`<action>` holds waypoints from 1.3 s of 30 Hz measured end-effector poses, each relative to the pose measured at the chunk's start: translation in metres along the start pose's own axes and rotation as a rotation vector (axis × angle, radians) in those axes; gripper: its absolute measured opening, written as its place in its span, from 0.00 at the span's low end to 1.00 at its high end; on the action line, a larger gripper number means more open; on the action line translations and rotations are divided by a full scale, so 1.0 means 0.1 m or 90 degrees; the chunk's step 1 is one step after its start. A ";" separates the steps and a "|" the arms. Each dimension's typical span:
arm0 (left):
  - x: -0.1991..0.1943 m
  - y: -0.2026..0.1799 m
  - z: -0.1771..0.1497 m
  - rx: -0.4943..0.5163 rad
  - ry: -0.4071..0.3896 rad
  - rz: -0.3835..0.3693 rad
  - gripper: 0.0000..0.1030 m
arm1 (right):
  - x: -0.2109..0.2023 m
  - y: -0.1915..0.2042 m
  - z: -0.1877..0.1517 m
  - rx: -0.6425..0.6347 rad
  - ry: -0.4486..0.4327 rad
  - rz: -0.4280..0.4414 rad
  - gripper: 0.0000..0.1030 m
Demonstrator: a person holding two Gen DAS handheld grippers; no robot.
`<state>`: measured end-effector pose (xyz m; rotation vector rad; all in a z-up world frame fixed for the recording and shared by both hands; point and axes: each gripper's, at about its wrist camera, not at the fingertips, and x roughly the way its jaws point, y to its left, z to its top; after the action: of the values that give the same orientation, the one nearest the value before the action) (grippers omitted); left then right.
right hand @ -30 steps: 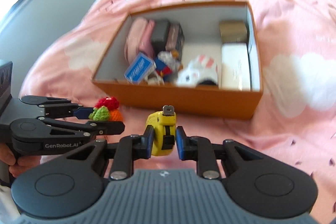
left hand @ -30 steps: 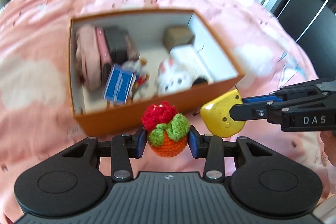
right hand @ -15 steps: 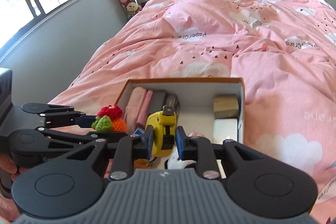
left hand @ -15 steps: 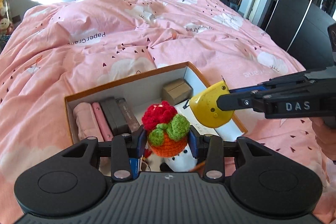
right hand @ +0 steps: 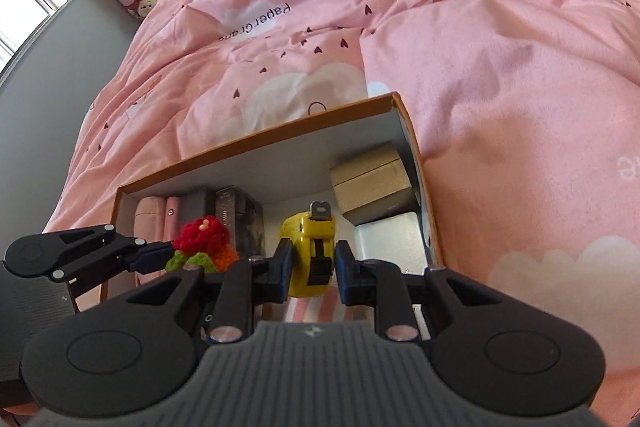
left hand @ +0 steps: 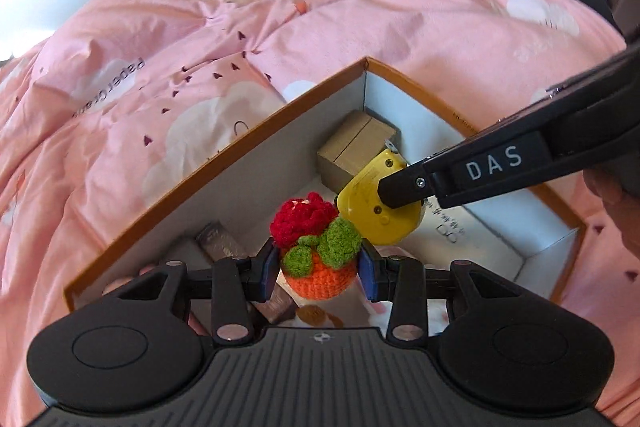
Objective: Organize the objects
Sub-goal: 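Carry the fruit and tape measure into the orange box, then release the fruit and tape measure in the box and open both grippers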
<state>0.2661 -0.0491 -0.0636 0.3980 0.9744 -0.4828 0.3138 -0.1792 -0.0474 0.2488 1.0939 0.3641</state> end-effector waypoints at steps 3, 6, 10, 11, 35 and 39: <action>0.15 -0.04 0.05 0.057 0.023 0.022 0.45 | 0.12 -0.04 0.01 0.025 0.010 -0.006 0.23; 0.30 -0.07 0.10 0.104 0.048 0.026 0.45 | 0.24 -0.05 0.03 0.039 0.018 -0.011 0.23; 0.47 -0.08 0.12 0.151 0.081 0.039 0.45 | 0.39 -0.01 0.05 0.042 0.030 -0.014 0.23; 0.50 -0.08 0.12 0.160 0.086 0.044 0.45 | 0.42 0.00 0.06 0.041 0.033 -0.015 0.23; 0.36 0.02 -0.07 0.170 0.051 0.076 0.54 | 0.60 0.07 0.06 -0.006 0.051 -0.061 0.21; 0.17 0.07 -0.16 0.135 0.030 0.074 0.54 | 0.65 0.06 0.06 -0.004 0.061 -0.063 0.15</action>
<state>0.2669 -0.0389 -0.0850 0.6558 0.9422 -0.4749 0.3445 -0.1479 -0.0959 0.1722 1.1946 0.2930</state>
